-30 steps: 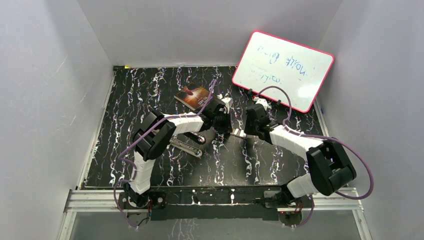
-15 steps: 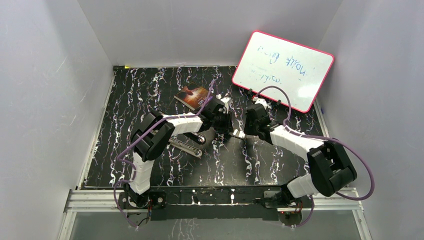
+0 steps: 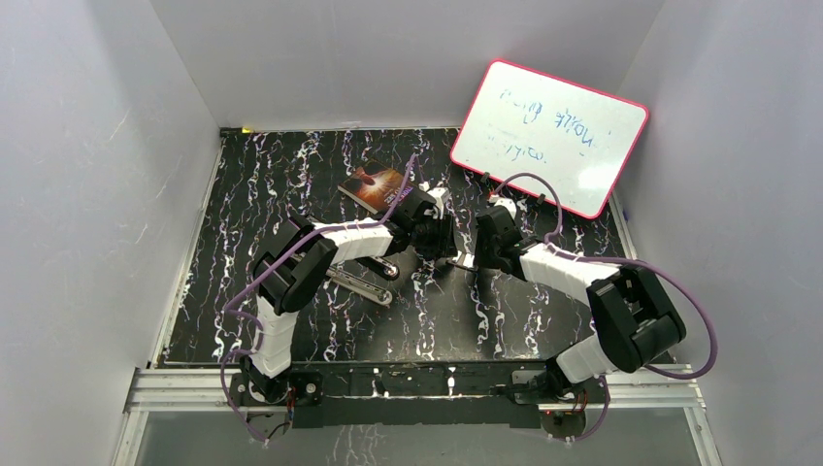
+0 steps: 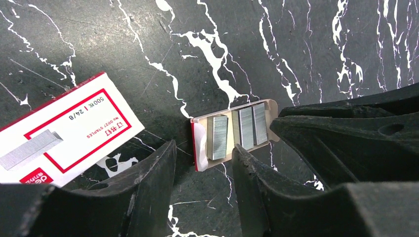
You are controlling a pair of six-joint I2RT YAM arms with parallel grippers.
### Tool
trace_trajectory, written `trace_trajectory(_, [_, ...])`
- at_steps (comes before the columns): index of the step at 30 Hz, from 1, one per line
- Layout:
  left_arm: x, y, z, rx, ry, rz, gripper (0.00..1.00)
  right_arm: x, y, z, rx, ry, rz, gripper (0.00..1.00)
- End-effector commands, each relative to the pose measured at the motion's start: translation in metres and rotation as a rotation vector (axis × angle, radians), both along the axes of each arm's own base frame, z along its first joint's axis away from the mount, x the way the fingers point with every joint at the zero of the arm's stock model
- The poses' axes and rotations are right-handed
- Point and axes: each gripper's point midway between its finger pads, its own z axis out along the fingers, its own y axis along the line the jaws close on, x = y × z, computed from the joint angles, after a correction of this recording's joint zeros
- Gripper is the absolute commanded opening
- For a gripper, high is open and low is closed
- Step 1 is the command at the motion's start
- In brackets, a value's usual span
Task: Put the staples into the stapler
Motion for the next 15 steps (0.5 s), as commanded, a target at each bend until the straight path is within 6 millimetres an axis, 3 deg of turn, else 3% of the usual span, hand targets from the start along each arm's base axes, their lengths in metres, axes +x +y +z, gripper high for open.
trace_trajectory(1, [0.003, -0.01, 0.022, -0.039, -0.022, -0.025, 0.45, 0.004, 0.0, 0.0, 0.011, -0.011, -0.019, 0.24])
trace_trajectory(15, [-0.003, -0.015, 0.006, -0.039, 0.021, -0.056, 0.44, 0.001, -0.002, -0.011, 0.001, 0.009, -0.024, 0.26])
